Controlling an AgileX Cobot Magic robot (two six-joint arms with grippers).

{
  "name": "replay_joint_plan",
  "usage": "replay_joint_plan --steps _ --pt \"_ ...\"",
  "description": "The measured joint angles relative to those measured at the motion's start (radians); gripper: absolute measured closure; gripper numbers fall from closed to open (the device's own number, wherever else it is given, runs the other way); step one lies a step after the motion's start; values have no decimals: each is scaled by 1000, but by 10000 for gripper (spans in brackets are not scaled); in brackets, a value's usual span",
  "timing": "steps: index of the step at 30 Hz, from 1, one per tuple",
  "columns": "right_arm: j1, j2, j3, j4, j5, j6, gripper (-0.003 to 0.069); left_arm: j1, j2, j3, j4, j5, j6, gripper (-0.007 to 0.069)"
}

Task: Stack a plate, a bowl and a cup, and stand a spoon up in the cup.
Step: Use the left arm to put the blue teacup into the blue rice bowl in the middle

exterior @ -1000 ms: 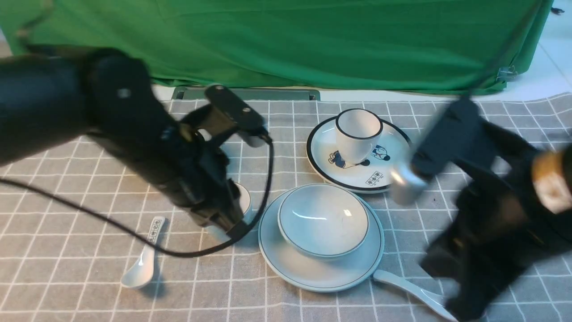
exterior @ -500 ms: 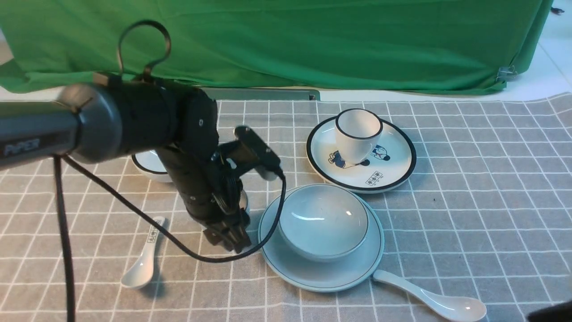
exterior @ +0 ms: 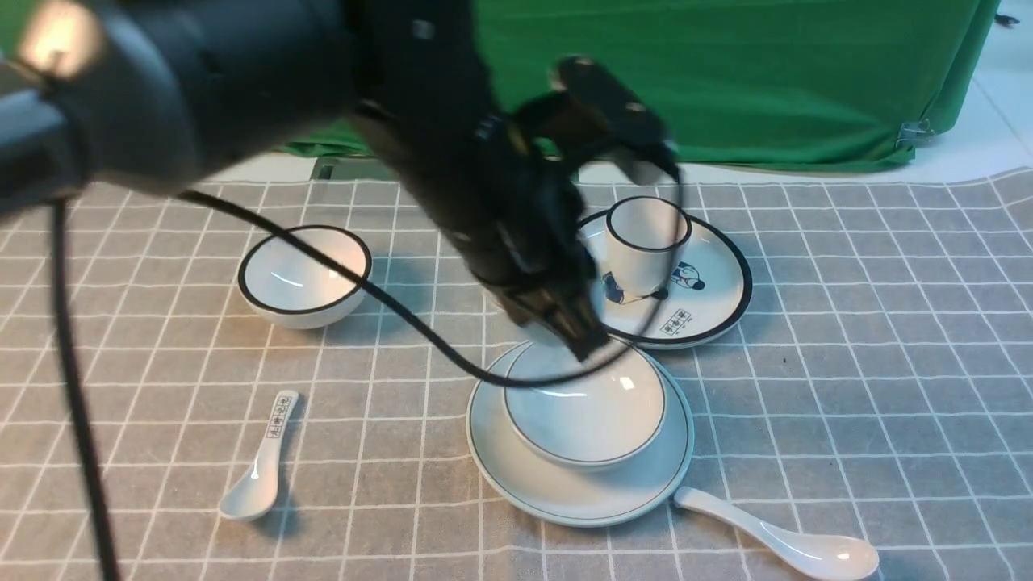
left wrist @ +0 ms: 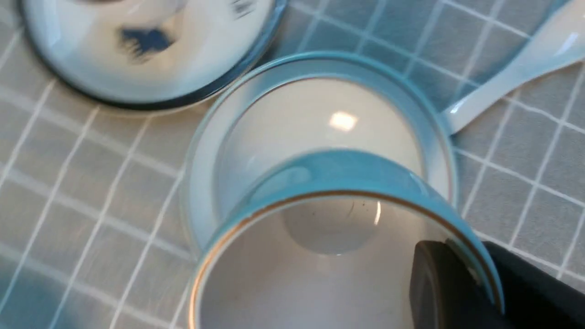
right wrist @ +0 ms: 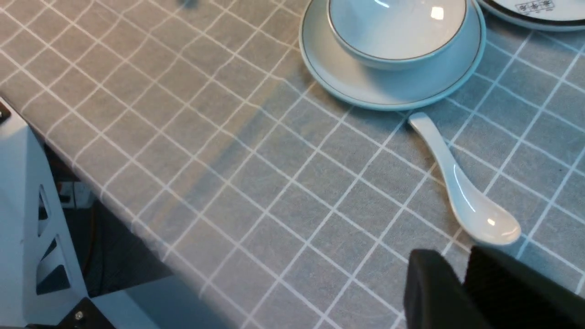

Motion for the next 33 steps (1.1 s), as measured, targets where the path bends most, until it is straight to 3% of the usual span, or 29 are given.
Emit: replay_joint_plan --steps 11,23,27,30,33 --pt "0 -3 0 9 77 20 502 -42 247 -63 132 -19 -12 587" --pt "0 -5 0 22 82 32 466 -43 269 -66 126 -44 -15 558" --pt "0 -1 0 2 77 58 337 -43 269 -67 124 -45 -15 486" --pt "0 38 1 -63 65 59 224 -43 270 -88 88 -45 -15 386" --pt "0 116 0 -120 52 46 223 -43 270 -132 71 -18 -15 296"
